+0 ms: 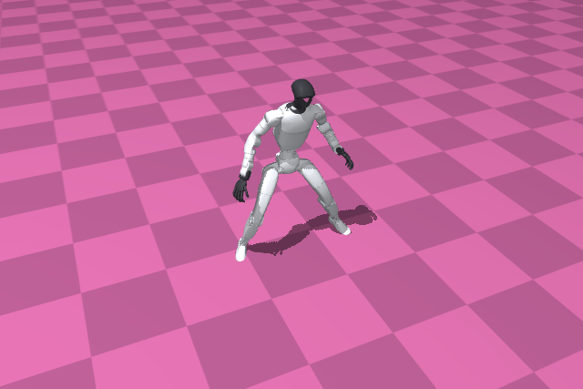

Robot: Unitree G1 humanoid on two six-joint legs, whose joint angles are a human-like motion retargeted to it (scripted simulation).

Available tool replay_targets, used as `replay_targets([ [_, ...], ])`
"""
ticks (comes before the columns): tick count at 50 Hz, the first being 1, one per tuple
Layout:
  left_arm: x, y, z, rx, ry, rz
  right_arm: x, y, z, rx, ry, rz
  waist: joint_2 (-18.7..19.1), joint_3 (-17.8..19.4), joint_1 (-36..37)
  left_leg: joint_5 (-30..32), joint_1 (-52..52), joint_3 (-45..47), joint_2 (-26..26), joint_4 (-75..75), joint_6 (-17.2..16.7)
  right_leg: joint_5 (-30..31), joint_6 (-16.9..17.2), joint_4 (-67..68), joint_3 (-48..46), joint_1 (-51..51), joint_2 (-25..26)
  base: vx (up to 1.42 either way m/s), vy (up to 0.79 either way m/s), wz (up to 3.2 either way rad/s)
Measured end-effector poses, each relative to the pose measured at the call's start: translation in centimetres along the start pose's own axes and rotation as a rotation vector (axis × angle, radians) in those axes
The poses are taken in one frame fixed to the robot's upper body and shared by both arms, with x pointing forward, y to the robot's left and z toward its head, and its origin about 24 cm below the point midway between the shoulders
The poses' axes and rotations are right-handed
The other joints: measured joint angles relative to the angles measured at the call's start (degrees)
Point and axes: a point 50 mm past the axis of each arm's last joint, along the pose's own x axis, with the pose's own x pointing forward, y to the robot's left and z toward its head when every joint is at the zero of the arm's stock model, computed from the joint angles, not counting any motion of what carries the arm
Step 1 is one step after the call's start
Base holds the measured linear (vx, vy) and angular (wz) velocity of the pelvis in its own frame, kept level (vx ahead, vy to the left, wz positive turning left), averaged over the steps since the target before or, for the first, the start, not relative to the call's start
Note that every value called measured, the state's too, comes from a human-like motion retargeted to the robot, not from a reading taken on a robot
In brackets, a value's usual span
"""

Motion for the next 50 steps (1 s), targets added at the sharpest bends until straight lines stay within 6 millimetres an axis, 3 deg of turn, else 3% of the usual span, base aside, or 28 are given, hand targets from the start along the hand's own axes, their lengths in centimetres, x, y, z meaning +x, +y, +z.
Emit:
replay_targets([
  [2,-0.4,-1.2,-0.6,0.035,0.002,-0.055,0.0,0.2,0.6,0.02,-0.023,-0.01,0.7,-0.3,-0.3,1.5,1.8,-1.0,0.0,-1.6,-1.1,-1.6,-0.2,0.5,-0.1,0.7,1.7,0.08,-0.66,-0.37],
  [4,-0.9,-2.2,-0.9,0.073,-0.005,-0.098,-0.1,0.4,0.9,0.063,-0.035,-0.014,0.6,-0.2,-0.9,-2.1,1.0,-2.4,-1.9,2.7,-0.8,-3.0,-0.9,0.3,0.0,2.0,2.2,0.07,-0.58,-0.09],
  [10,-1.8,-4.1,-0.5,0.144,-0.076,-0.165,-0.5,0.8,1.0,0.123,-0.05,0.018,-0.5,1.4,-1.7,-16.5,-11.6,2.5,-8.8,40.2,3.4,-5.7,-2.8,1.9,0.3,2.4,0.2,0.0,-0.39,0.1],
  [15,-2.3,-4.8,1.1,0.164,-0.167,-0.217,-0.3,1.1,1.7,-0.002,-0.079,0.095,-0.1,0.8,-2.4,-23.9,-23.9,4.8,-14.4,65.2,5.6,-8.3,-5.4,5.3,-0.1,-1.7,0.8,-0.04,-0.28,0.2],
  [20,-2.4,-4.9,2.5,0.243,-0.255,-0.247,-0.1,1.7,2.0,-0.109,-0.084,0.143,0.2,0.2,-2.8,-25.8,-30.3,6.8,-18.5,72.3,6.9,-10.4,-6.6,8.1,-1.6,-4.4,2.1,-0.02,-0.21,0.18],
  [26,-2.2,-4.9,3.0,0.338,-0.275,-0.234,0.0,2.6,2.4,-0.165,-0.087,0.164,0.2,-1.1,-2.1,-25.2,-27.5,6.4,-22.0,55.4,8.8,-9.7,-7.2,6.3,-3.2,-4.2,5.7,0.04,-0.13,-0.07],
  [33,-1.9,-5.0,2.9,0.321,-0.238,-0.225,0.0,3.1,2.7,-0.086,-0.092,0.139,-2.1,-2.4,-1.3,-18.8,-12.1,8.6,-26.4,10.7,7.9,-6.1,-3.0,0.3,-4.8,-1.4,8.8,0.08,-0.01,-0.11],
  [40,-1.2,-5.0,3.8,0.442,-0.254,-0.237,-0.2,3.8,2.1,-0.014,-0.054,0.136,-4.1,-1.1,-4.2,-15.1,-10.8,5.0,-25.5,6.5,9.4,-1.3,-3.8,9.9,-5.8,-5.1,9.3,0.01,0.02,0.36],
  [45,-0.3,-3.9,5.1,0.494,-0.263,-0.205,-0.3,4.1,2.3,-0.037,-0.075,0.159,-2.3,-0.4,-5.0,-11.7,-7.7,3.5,-21.2,-0.3,8.5,-7.2,-6.7,25.3,-4.7,-12.4,9.5,0.0,-0.03,-0.05],
  [50,0.1,-2.1,6.9,0.375,-0.295,-0.131,-0.4,3.8,2.2,-0.037,-0.089,0.15,0.8,-0.5,-5.2,-8.6,-6.3,3.0,-15.2,-5.3,6.7,-15.0,-11.1,47.2,-4.0,-22.0,7.4,-0.02,-0.13,-0.2],
])
